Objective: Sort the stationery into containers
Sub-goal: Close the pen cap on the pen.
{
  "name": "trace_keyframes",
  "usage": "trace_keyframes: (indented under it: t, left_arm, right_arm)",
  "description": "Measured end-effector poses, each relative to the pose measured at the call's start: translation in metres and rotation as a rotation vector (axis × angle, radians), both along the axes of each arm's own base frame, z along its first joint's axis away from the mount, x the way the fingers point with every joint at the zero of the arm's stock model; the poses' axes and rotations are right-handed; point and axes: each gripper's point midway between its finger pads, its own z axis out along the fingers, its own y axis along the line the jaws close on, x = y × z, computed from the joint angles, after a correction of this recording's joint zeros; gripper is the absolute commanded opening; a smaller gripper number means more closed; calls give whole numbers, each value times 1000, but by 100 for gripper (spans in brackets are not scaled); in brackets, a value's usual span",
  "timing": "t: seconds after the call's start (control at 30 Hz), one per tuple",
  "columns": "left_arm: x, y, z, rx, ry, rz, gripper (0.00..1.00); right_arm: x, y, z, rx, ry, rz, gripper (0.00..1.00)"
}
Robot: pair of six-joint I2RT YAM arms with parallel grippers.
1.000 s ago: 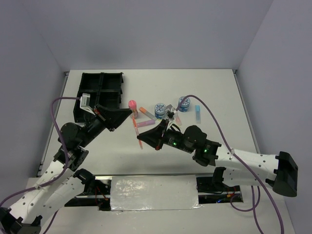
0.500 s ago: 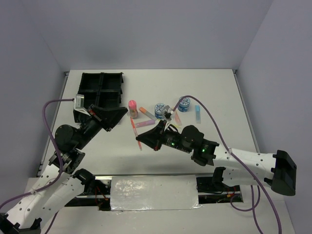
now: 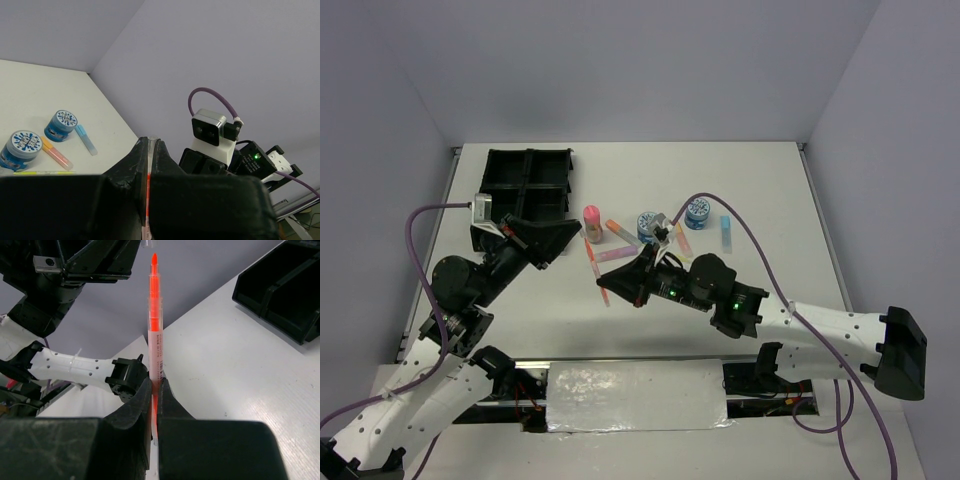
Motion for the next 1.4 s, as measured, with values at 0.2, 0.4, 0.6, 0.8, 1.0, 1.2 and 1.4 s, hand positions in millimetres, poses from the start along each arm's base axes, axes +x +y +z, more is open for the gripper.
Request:
trace_keyframes:
  t: [0.2, 0.4, 0.6, 0.8, 1.0, 1.2, 1.4]
  left_arm:
    - [0, 0, 0, 0, 1, -2, 0]
    - [-2, -2, 0, 2, -1, -14, 0]
    - [-3, -2, -1, 2, 1, -21, 0]
    - [-3, -3, -2, 3, 0, -22, 0]
    - [-2, -2, -2, 3, 0, -18, 0]
    - [-1, -1, -2, 6, 1, -4, 0]
    - [2, 3, -1, 15, -9, 24, 0]
  right_arm:
    - [1, 0, -1, -13, -3, -5, 0]
    - [4, -1, -4, -32, -9, -18, 0]
    - [5, -1, 2, -32, -18, -22, 0]
    - [5, -1, 4, -31, -21, -21, 0]
    - [4, -1, 3, -31, -20, -21, 0]
    - [4, -1, 4, -29, -16, -20, 0]
    - [3, 0, 4, -26, -13, -13, 0]
